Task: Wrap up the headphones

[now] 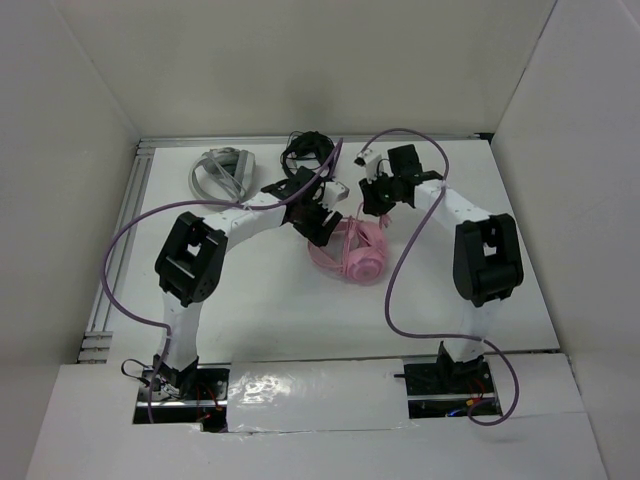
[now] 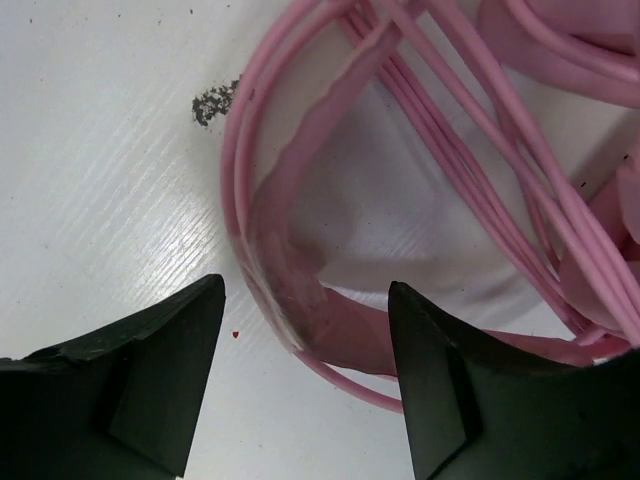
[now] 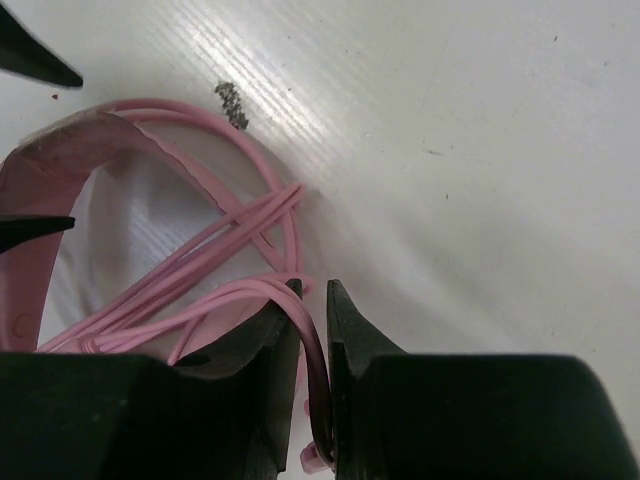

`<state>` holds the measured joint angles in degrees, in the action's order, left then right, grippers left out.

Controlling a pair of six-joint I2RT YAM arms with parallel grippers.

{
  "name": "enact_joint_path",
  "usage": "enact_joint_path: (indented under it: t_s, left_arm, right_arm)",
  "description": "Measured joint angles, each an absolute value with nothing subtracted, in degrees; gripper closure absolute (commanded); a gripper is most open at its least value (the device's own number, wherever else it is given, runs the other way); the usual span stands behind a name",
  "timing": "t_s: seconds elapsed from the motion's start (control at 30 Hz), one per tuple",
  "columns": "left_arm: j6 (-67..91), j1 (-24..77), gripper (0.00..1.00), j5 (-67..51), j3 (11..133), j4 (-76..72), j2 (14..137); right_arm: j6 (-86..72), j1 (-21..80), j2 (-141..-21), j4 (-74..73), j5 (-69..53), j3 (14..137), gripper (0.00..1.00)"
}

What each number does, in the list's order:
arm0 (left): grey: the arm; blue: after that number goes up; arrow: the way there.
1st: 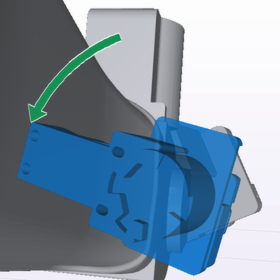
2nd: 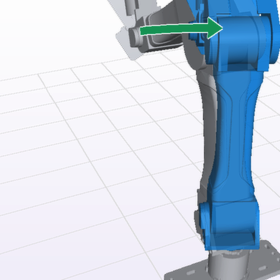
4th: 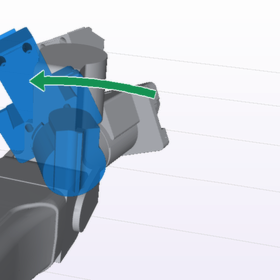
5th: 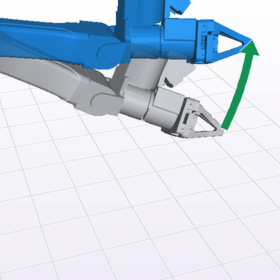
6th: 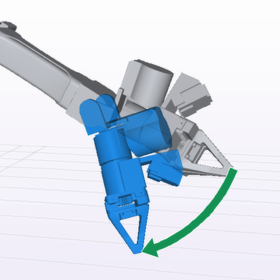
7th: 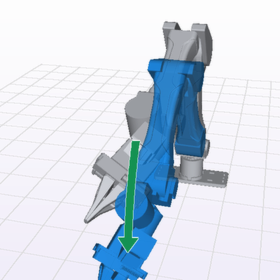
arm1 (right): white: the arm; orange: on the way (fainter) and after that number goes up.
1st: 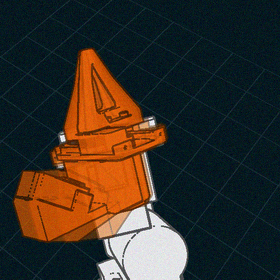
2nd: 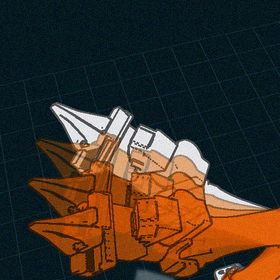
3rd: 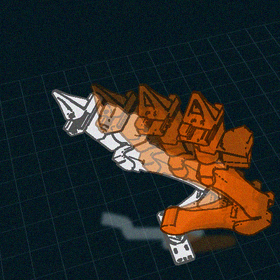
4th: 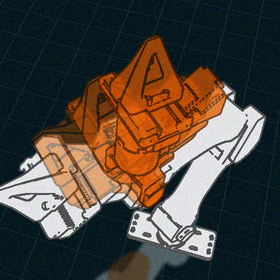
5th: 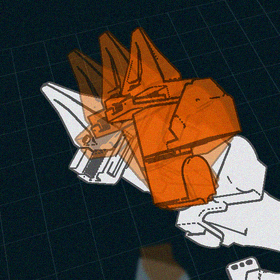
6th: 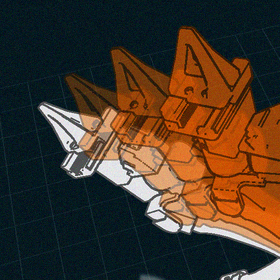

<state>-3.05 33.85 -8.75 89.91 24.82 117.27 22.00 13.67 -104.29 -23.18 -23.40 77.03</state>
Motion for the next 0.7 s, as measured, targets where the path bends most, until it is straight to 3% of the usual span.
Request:
enact_joint_path:
  t_s: [0.07,0.2,0.27,0.3,0.37,0.7]
  left_arm:
    - [-3.09,33.87,0.28,-9.08,89.91,24.73,117.27]
    - [-3.07,33.89,0.26,-9.37,89.93,24.27,117.27]
    - [-3.11,33.89,0.18,-9.58,89.93,23.81,117.27]
    - [-3.11,33.89,0.16,-9.74,89.93,23.62,117.25]
    - [-3.27,33.91,0.01,-9.96,90.08,23.31,117.21]
    - [-3.07,33.89,0.01,-8.88,94.45,22.41,116.6]
  right_arm:
    - [22.09,13.67,-106.06,-23.16,-23.64,78.72,0.77]
    - [22.15,13.67,-108.88,-23.46,-24.32,81.19,0.77]
    - [22.26,13.67,-110.48,-24.14,-24.38,83.05,0.76]
    - [22.37,13.67,-111.39,-24.67,-24.36,84.14,0.71]
    - [22.55,13.67,-113.01,-25.47,-24.38,85.95,0.71]
    - [21.21,12.97,-113.69,-27.86,-24.56,85.71,0.61]
